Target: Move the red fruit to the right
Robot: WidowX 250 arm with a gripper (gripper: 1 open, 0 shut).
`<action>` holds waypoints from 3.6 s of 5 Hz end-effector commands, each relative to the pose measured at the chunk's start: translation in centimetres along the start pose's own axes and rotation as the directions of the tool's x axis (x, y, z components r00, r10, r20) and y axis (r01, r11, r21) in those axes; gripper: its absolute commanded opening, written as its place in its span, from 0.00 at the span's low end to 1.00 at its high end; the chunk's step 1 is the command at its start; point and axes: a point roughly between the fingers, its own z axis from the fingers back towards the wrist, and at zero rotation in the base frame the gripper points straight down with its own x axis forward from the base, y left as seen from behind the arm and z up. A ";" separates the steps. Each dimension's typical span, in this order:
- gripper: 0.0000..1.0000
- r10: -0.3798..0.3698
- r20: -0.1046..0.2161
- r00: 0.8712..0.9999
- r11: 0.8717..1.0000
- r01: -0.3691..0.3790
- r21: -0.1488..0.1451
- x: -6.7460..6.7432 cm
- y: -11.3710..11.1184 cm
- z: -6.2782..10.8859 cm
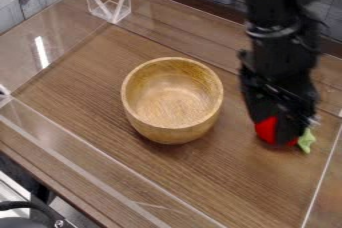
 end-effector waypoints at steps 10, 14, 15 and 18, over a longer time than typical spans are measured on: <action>1.00 0.493 0.141 0.859 0.857 -0.507 0.094 -2.6 3.1 -1.5; 1.00 0.584 0.165 0.795 0.790 -0.603 0.112 -3.0 4.9 -3.1; 1.00 0.624 0.174 0.762 0.755 -0.645 0.117 -3.3 4.7 -3.0; 0.00 0.662 0.174 0.729 0.719 -0.683 0.130 -4.2 4.9 -3.3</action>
